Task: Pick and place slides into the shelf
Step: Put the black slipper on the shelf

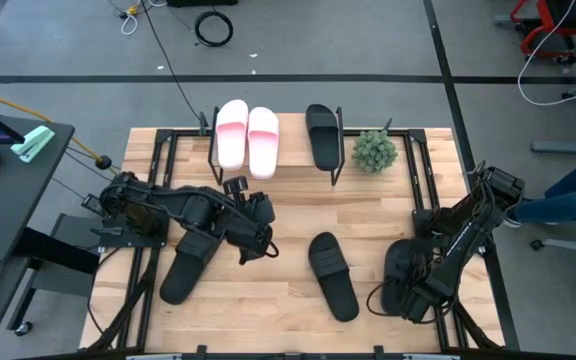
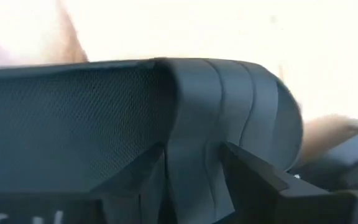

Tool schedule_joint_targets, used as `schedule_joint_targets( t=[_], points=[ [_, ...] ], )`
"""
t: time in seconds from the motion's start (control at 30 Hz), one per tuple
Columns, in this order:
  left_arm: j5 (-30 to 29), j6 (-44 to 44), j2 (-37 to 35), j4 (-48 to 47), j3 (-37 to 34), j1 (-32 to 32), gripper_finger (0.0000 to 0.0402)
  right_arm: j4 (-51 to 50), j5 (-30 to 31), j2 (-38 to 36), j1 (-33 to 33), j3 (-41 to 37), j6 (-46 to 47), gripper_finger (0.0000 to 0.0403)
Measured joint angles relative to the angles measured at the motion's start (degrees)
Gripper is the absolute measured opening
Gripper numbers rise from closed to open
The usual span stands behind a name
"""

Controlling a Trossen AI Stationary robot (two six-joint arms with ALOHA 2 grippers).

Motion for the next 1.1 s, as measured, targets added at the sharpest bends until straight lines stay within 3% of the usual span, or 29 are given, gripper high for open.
schedule_joint_targets(
  t=[0.23, 0.5, 0.6, 0.9, 1.1],
  points=[
    [0.0, 0.0, 0.0, 0.0, 0.0, 1.1, 0.0015, -3.5, 4.1, 0.0, 0.0, -0.2, 0.1, 0.0132],
    [0.0, 0.1, 0.0, 0.0, 0.0, 2.0, 0.0019, -4.9, 5.8, 0.0, 0.0, 0.0, 7.5, 0.0015],
    [0.0, 0.1, 0.0, 0.0, 0.0, 2.0, 0.0024, -5.1, 7.6, 0.0, 0.0, 0.2, 7.7, 0.0019],
    [0.0, 0.1, 0.0, 0.0, 0.0, 2.0, 0.0014, -7.3, 23.5, 0.2, 0.0, 9.2, 5.6, 0.0013],
    [0.0, 0.1, 0.0, 0.0, 0.0, 2.0, 0.0015, -7.2, 38.0, 0.2, -0.1, 19.6, -3.8, 0.0009]
  ],
)
